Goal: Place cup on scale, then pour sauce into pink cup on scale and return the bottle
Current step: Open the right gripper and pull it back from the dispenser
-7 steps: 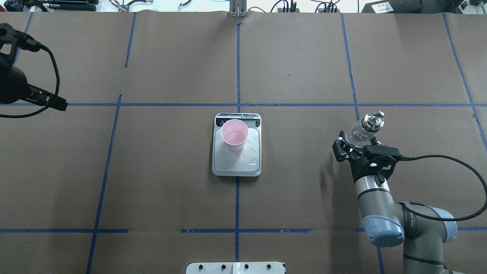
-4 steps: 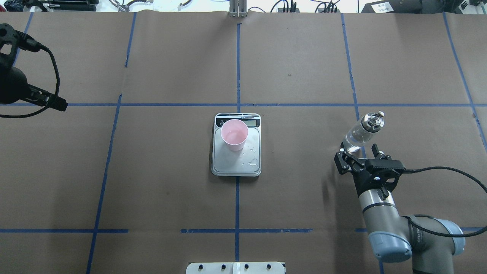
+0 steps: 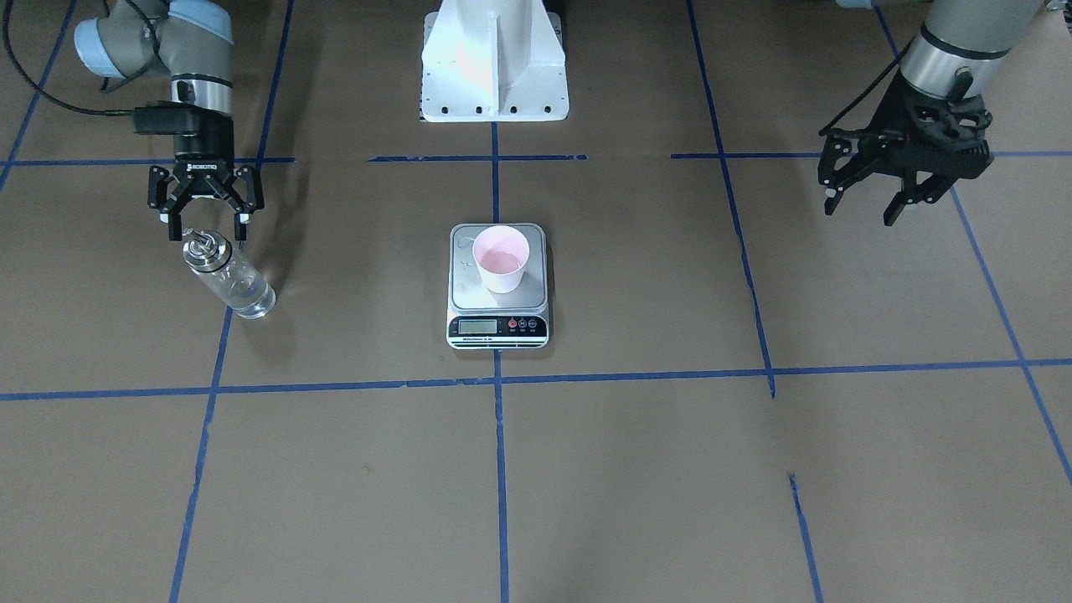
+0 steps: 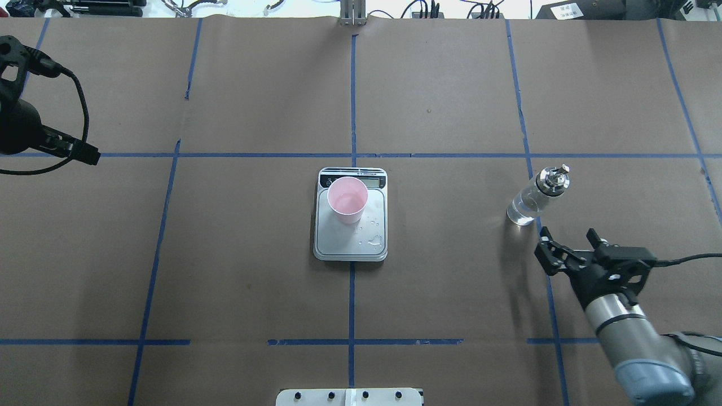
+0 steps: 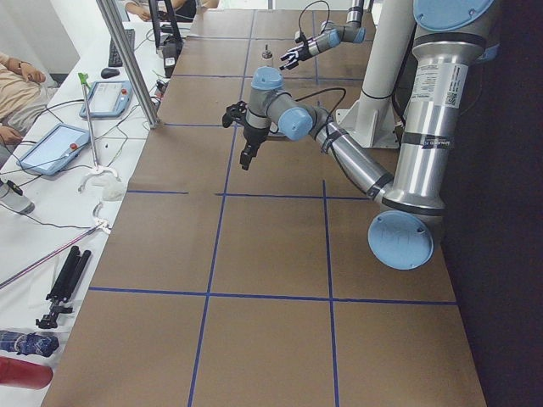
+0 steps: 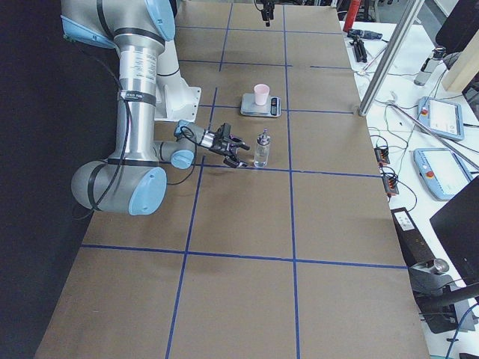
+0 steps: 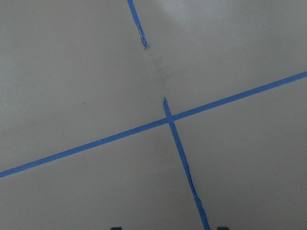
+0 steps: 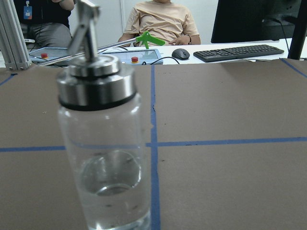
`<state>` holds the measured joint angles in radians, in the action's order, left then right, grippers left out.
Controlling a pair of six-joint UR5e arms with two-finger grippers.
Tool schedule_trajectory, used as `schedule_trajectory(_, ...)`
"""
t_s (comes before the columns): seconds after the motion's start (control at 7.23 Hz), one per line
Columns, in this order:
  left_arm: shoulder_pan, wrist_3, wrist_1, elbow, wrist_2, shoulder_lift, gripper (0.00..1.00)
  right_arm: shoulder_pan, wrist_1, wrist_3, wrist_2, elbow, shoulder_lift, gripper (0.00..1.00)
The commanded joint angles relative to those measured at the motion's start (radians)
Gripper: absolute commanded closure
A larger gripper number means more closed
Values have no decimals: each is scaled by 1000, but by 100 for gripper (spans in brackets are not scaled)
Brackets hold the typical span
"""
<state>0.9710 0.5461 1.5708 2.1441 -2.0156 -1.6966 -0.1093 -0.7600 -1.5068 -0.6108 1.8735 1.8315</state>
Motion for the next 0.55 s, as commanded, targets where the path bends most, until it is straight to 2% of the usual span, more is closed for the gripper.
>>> schedule_trajectory(0.0,-2,2,0,-3,0,0,27,-4,183,122,-64,-3,106,0)
schedule_trajectory(0.14,-3,3,0,-1,-11,-6,27,-21,201,141,-148,-1,135,0)
schedule_trajectory(0.42,-8,61,-5,-3,-28,-29,27,-160,202,283,-362,6,147,0)
